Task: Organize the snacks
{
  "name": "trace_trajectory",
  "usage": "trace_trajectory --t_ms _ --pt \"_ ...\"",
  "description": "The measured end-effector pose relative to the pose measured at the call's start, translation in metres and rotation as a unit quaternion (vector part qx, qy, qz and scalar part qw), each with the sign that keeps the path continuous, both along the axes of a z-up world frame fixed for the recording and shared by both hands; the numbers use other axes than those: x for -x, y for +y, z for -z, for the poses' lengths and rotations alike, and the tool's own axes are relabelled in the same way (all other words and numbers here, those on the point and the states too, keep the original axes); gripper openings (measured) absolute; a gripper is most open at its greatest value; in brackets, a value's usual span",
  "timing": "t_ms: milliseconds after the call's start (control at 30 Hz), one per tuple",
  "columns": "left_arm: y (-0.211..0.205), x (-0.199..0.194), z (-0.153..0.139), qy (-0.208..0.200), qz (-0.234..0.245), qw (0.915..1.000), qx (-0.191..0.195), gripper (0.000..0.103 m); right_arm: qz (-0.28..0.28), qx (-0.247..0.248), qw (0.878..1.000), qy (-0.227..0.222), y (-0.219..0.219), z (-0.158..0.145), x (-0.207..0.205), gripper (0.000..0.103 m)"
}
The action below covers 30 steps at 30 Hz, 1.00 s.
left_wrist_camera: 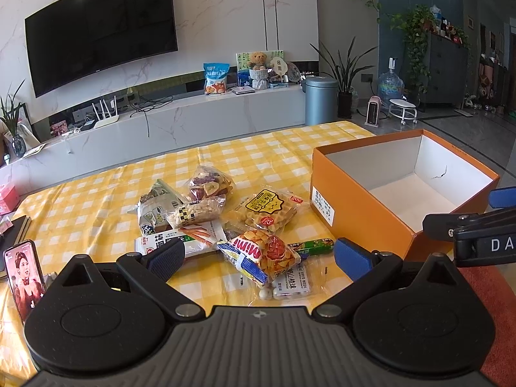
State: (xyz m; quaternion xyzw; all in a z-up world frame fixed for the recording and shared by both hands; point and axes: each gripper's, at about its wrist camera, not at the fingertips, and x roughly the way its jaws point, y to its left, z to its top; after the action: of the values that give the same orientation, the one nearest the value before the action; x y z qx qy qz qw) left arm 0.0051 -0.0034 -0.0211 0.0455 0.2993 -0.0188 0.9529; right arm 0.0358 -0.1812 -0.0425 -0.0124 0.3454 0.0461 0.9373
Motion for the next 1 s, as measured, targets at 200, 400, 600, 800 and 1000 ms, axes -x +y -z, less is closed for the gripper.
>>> trace_trajectory --t_ms 200,400,600,800,1000 --pt "0.0 0.0 0.0 0.0 0.0 1.0 0.0 0.103 0.002 0.0 1.0 0.002 0.0 0.001 -0.001 0.1" --pt "0.0 0.0 0.0 0.001 -0.001 1.0 0.0 0.103 0.002 0.0 1.0 0.002 0.0 0.001 -0.001 0.1" --pt "-0.001 0.0 0.0 0.0 0.0 1.0 0.0 0.103 0.002 0.0 1.0 0.002 0.0 0.001 -0.001 0.1" --pt "0.002 0.0 0.003 0.009 0.025 0.9996 0.003 0.103 0.005 0.001 1.0 -0.002 0.0 0.003 -0.001 0.1" --pt "0.011 0.002 0.011 -0.001 0.054 0.9985 -0.004 0.103 -0.014 -0.018 0.999 -0.039 -0.006 0.012 0.0 0.1"
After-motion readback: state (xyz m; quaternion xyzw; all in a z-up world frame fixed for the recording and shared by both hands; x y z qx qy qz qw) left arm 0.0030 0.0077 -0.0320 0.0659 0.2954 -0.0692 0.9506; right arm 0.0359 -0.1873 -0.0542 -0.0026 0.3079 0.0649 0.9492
